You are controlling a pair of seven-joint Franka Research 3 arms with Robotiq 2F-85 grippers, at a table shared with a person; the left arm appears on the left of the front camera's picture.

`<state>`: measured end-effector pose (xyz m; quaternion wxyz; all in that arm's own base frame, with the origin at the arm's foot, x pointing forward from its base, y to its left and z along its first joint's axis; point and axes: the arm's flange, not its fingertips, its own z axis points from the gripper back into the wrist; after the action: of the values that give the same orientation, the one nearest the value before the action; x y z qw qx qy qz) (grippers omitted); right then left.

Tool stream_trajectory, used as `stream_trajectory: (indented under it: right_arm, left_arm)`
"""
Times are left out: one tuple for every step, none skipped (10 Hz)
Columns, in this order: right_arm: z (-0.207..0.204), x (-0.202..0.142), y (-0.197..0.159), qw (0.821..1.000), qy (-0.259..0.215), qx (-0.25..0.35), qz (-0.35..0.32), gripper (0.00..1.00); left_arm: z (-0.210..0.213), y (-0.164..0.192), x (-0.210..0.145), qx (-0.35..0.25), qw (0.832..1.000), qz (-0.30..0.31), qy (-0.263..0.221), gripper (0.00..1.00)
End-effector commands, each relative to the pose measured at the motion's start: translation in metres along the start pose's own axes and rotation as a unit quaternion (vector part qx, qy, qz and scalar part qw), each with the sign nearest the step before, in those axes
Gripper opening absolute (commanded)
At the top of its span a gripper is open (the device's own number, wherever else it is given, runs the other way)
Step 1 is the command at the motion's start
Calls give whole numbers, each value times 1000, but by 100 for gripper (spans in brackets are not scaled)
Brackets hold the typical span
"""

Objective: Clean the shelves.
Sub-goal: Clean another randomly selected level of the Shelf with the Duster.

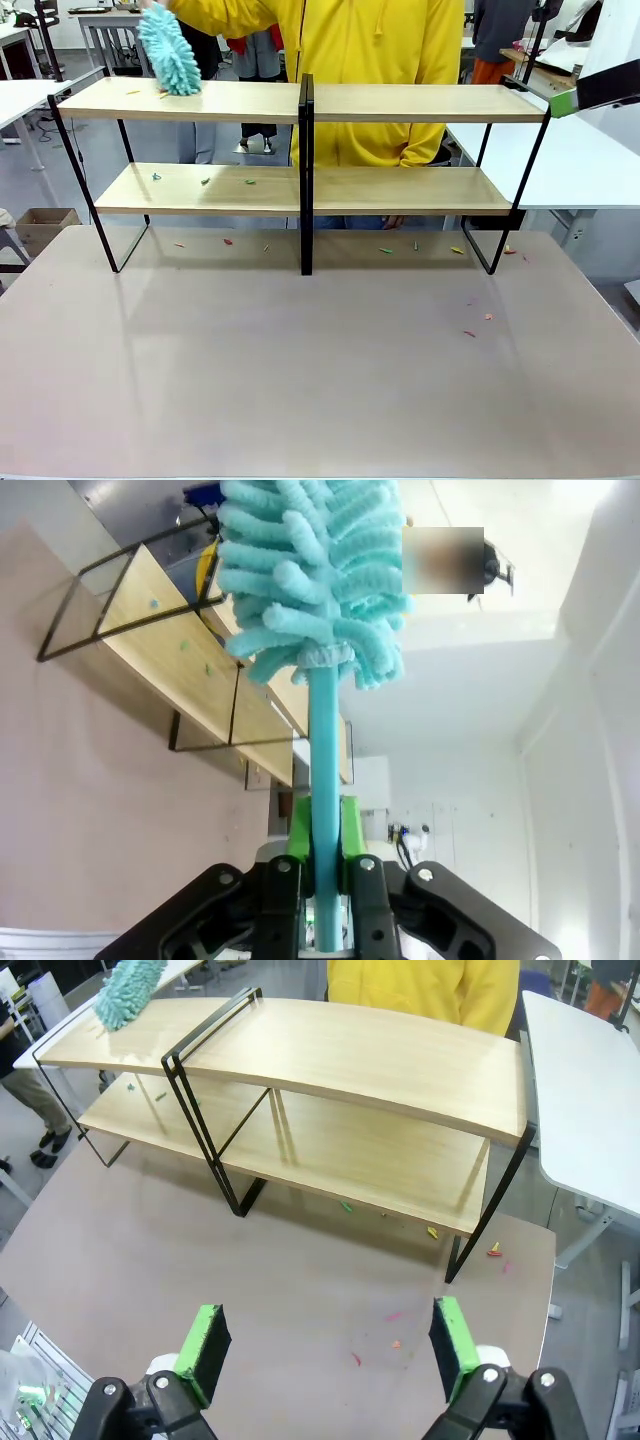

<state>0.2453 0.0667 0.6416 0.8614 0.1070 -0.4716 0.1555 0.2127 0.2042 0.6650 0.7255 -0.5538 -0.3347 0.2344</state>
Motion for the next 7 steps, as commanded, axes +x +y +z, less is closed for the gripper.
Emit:
stream_trajectory:
  right_arm:
    - [0, 0, 0, 1000, 1, 1, 1, 100]
    - [0, 0, 0, 1000, 1, 1, 1, 100]
    - [0, 0, 0, 1000, 1, 1, 1, 100]
    - [0, 0, 0, 1000, 1, 1, 1, 100]
    - [0, 0, 0, 1000, 1, 1, 1, 100]
    - [0, 0, 0, 1000, 1, 1, 1, 100]
    - [0, 0, 0, 1000, 1, 1, 1, 100]
  left_arm:
    - [9, -6, -1, -31, 998, -26, 39, 13]
    - [21, -4, 8, -67, 998, 2, 17, 13]
    - [40, -3, 15, -77, 997, 3, -14, 13]
    - [66, 2, 18, -74, 996, 1, -50, 13]
    - [86, 5, 17, -78, 996, -11, -32, 13]
    - [87, 7, 13, -85, 996, -19, -2, 13]
    - [80, 5, 11, -90, 996, -23, 18, 13]
